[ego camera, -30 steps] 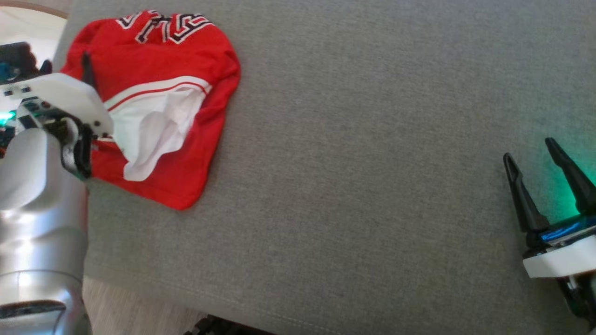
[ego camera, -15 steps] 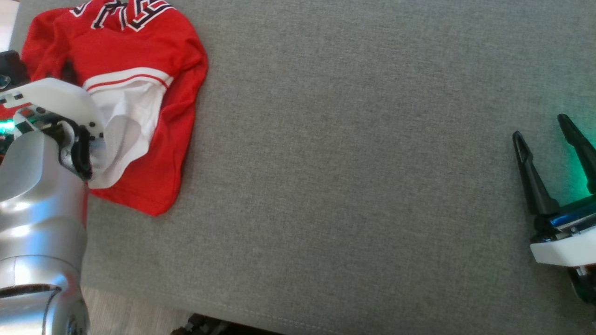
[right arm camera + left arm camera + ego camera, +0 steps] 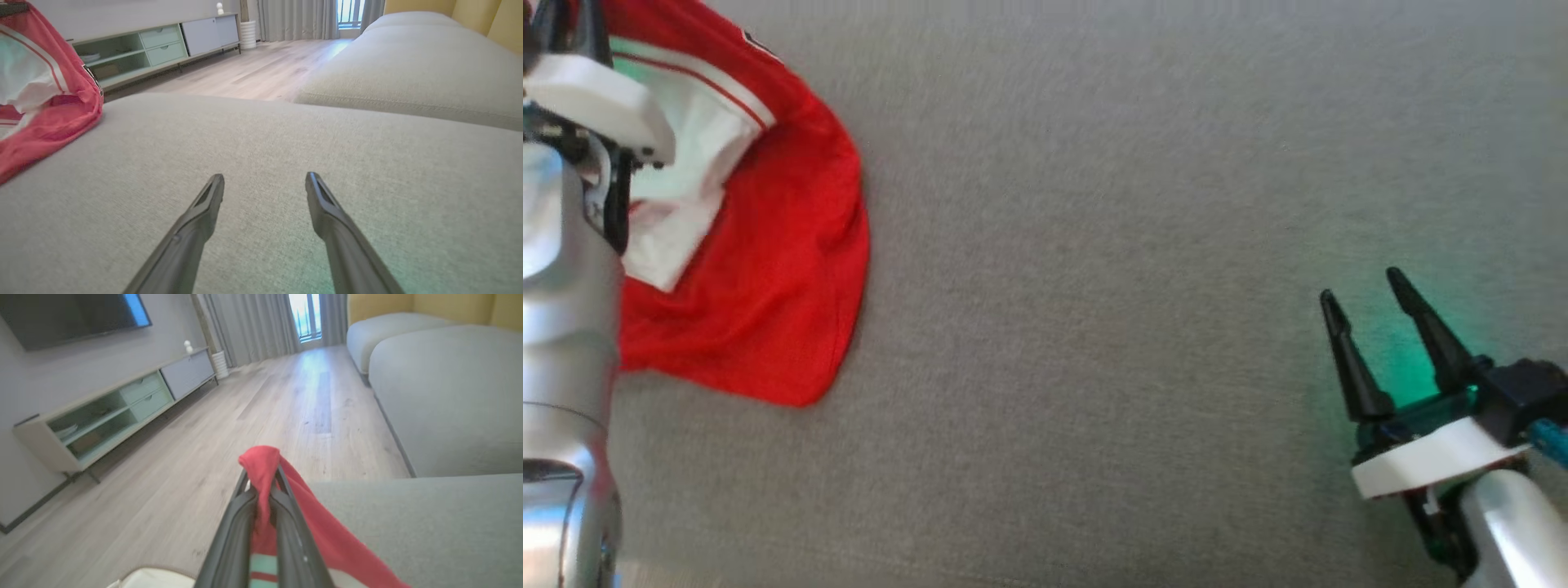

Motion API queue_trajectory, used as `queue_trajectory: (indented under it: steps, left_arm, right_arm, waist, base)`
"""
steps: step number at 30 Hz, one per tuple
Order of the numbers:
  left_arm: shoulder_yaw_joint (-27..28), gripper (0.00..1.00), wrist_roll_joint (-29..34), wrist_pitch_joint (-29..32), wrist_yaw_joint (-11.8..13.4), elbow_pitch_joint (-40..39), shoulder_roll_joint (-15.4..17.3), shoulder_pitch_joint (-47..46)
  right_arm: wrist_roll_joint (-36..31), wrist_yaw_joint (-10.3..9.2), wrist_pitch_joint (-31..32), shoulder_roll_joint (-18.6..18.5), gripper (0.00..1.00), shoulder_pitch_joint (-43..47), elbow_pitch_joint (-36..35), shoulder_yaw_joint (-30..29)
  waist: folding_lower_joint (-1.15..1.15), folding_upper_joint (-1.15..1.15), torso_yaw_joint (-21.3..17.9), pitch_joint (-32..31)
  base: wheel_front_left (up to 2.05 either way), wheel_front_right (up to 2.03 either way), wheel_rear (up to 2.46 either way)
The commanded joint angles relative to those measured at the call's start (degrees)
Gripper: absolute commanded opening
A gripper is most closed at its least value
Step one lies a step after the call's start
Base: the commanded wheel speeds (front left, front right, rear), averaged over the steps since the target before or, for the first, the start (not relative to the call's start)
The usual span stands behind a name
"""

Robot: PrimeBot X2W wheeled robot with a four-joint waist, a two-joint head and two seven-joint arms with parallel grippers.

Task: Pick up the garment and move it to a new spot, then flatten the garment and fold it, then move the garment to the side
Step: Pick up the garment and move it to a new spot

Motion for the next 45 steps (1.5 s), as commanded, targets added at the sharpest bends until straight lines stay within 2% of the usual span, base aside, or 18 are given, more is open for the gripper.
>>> queue_trajectory:
  steps: [1, 7, 12, 21, 27, 31, 38, 45]
  left_arm:
    - [-0.6, 0.0, 0.9, -0.7, -0.6, -3.3, 3.9, -3.5]
    - [-5.0, 0.0, 2.3, 0.4, -1.6, -8.2, 4.3, -5.0]
    - [-8.8, 0.0, 2.3, 2.3, -1.9, -14.8, 5.2, -5.5]
    - [-14.1, 0.0, -1.1, 7.7, -2.0, -26.7, 6.1, -6.1]
    - [-15.9, 0.0, -3.9, 10.0, -2.0, -31.4, 5.1, -4.8]
    - [-18.4, 0.0, -6.7, 11.6, -2.0, -35.0, 2.6, -0.5]
    - [-23.1, 0.0, -10.2, 12.6, -1.7, -39.9, -2.3, 12.2]
    - [-27.8, 0.0, -11.4, 8.6, -0.1, -37.6, -6.5, 25.8]
  right_arm:
    - [0.5, -0.04, -0.7, 0.8, 1.0, 0.0, -1.3, 1.3]
    - [1.0, -0.04, -0.8, 4.2, 1.0, 2.2, -0.6, 1.5]
    - [1.1, -0.04, -0.8, 6.2, 1.0, 4.2, -0.6, 1.2]
    - [1.1, -0.04, -0.8, 7.3, 1.0, 4.6, -1.6, 0.5]
    - [1.2, -0.04, -0.8, 7.7, 1.0, 4.1, -2.4, 0.2]
    - [1.2, -0.04, -0.8, 8.2, 1.0, 4.2, -3.0, -0.5]
    - [0.9, -0.04, -0.8, 9.5, 1.0, 4.1, -3.5, -1.5]
    - [0.6, -0.04, -0.8, 10.4, 1.0, 3.1, -3.7, -1.3]
  waist:
    - [0.01, 0.0, -4.8, -7.3]
    - [0.01, 0.0, -9.8, -13.5]
    - [0.01, 0.0, -15.8, -17.4]
    - [0.01, 0.0, -25.8, -19.3]
    - [0.01, 0.0, -30.3, -19.0]
    - [0.01, 0.0, -31.6, -17.4]
    - [0.01, 0.0, -30.8, -13.4]
    - [0.01, 0.0, -28.5, -9.3]
  base:
    - [0.0, 0.0, 0.0]
    - [0.0, 0.0, 0.0]
    - [0.0, 0.0, 0.0]
    - [0.0, 0.0, 0.0]
    - [0.0, 0.0, 0.0]
    - [0.0, 0.0, 0.0]
    - [0.0, 0.0, 0.0]
    - [0.0, 0.0, 0.0]
